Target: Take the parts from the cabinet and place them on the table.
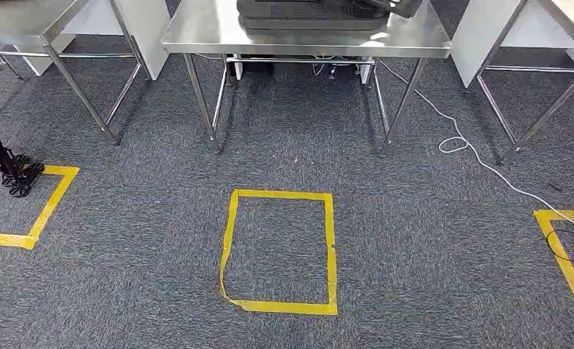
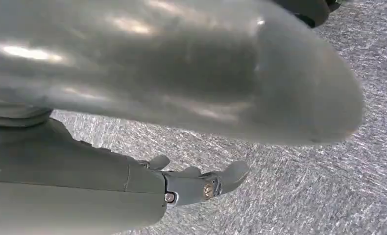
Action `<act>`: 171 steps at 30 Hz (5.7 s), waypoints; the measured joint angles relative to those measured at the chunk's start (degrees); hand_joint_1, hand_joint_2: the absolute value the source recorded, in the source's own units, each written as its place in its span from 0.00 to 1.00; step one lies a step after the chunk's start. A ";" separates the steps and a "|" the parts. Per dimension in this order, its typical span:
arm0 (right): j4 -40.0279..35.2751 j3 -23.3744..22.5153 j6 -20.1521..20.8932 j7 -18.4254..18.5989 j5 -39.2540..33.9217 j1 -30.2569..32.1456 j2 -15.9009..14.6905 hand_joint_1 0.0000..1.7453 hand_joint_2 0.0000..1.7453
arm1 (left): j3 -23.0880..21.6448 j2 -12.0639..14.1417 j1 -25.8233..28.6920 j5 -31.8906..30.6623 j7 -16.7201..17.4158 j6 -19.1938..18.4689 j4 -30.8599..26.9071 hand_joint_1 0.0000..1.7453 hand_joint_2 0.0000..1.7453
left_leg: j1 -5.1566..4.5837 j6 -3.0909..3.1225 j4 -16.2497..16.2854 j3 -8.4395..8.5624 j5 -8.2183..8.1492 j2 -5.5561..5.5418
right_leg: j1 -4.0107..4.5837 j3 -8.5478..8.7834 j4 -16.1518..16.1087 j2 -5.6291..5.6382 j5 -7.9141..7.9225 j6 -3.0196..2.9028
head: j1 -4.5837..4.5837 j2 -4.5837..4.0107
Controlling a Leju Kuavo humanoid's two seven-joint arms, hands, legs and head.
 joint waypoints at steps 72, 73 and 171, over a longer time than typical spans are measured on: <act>0.31 2.05 -0.68 1.01 4.07 -0.02 -0.09 0.00 0.00 | 0.17 0.09 0.33 -0.02 -0.02 -0.04 0.02 0.00 0.00 | -0.25 1.63 1.34 -0.88 -0.76 -2.28 | -0.83 0.02 1.65 1.30 -1.42 2.32 | -0.09 0.00; 0.31 2.12 -0.66 1.03 4.06 -0.10 -0.07 0.00 0.00 | 0.18 0.13 0.32 -0.02 -0.02 -0.09 0.02 0.00 0.00 | -0.92 1.21 1.71 -1.02 -0.77 -2.54 | -0.50 0.04 0.65 1.55 -1.08 1.68 | -0.07 0.00; 0.42 3.34 0.94 0.50 9.24 -0.78 2.82 0.00 0.00 | 6.82 0.07 -0.55 4.20 -3.63 0.81 -0.11 0.00 0.00 | -0.79 0.21 7.19 -3.73 -4.70 -1.47 | -0.09 0.28 0.08 0.22 0.36 -1.97 | -0.48 0.00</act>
